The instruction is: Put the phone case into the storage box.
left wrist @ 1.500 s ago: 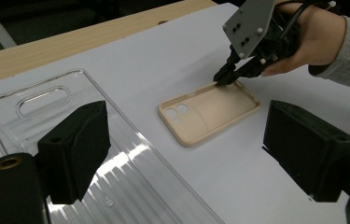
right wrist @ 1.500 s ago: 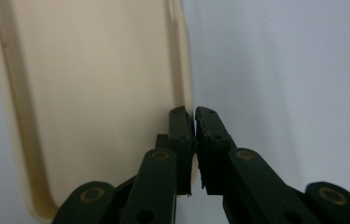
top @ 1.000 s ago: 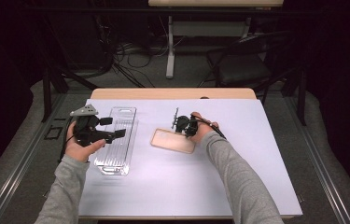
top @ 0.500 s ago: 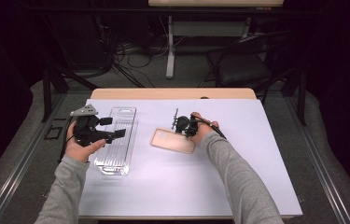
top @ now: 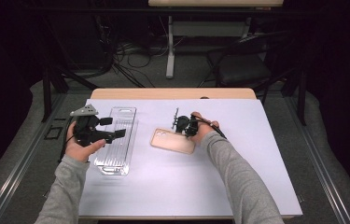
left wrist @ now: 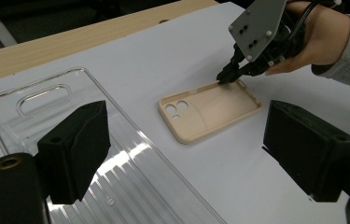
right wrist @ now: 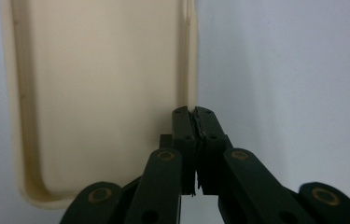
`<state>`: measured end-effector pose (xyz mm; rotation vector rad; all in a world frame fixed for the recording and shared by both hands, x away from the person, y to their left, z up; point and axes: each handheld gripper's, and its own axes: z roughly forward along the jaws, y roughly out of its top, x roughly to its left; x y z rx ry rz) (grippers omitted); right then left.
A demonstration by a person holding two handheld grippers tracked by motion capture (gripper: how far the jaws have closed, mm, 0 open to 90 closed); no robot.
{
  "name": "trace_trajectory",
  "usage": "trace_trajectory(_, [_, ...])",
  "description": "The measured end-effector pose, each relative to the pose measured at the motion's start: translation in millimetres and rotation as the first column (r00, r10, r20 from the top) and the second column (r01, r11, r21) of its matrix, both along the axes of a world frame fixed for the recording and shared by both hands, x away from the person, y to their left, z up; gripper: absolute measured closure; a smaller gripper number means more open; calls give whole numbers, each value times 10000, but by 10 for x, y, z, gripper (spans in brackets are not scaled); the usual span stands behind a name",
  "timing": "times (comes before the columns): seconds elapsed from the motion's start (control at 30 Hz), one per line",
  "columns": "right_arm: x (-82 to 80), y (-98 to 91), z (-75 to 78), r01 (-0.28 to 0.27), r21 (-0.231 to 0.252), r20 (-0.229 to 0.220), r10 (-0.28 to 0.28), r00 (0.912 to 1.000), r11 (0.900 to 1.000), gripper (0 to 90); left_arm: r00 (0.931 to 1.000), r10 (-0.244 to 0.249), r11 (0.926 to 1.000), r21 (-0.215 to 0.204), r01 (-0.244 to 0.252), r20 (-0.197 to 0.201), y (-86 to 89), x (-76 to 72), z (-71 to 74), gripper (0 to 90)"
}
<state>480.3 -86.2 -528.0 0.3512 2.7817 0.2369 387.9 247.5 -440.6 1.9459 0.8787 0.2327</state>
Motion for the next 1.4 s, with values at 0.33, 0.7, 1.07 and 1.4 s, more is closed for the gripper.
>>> trace_trajectory(0.33, [-15,-28,53,100,156,17,-100,9999,9998,885,10000,10,10000,-4,-10,4,1,-1,1,146])
trace_trajectory(0.7, [-21,-98,106,283,730,27,-285,9996,9969,885,10000,13,10000,22,-13,5,1,0,-1,146])
trace_trajectory(1.07, [-68,-182,224,504,1326,310,-550,9980,9899,885,10000,28,10000,48,-28,53,-1,3,-8,146])
trace_trajectory(1.4, [-162,-235,279,844,1678,426,-927,9948,9822,885,9999,104,9999,50,-104,78,-11,-7,-8,146])
